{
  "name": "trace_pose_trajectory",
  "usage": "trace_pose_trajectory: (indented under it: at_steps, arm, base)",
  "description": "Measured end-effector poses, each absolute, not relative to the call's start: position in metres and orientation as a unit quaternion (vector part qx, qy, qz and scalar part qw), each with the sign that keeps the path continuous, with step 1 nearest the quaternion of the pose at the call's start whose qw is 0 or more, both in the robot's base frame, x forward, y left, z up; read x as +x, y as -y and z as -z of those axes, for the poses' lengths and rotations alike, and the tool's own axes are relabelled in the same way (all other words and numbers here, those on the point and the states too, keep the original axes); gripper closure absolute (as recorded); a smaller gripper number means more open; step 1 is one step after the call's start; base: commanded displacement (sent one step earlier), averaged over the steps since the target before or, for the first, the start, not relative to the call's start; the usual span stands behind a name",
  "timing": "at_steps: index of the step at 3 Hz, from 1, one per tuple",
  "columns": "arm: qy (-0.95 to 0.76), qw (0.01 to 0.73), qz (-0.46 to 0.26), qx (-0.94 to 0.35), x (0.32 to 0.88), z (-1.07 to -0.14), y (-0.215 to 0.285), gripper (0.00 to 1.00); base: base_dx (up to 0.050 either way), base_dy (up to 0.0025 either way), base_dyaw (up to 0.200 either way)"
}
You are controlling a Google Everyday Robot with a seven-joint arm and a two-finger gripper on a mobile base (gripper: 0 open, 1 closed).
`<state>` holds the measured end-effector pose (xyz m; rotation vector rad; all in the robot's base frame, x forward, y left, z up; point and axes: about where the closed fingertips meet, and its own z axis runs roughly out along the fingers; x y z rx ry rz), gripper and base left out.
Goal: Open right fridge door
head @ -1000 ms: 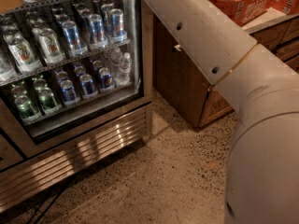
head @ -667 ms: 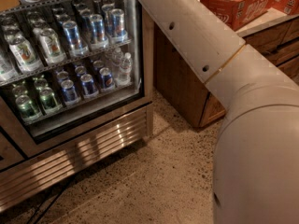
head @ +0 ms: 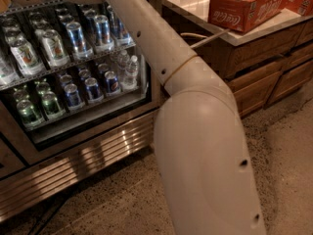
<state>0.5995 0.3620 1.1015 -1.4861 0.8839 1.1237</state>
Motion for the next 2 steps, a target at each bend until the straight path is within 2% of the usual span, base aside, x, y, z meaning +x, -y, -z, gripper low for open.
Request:
trace_pose_trajectory:
  at_steps: [2]
  arm:
    - [-0.343,0.507,-0.483,-0.626,0.6136,-1.1009,-0.3879,0.00]
  base:
    - [0.000,0.00000,0.000]
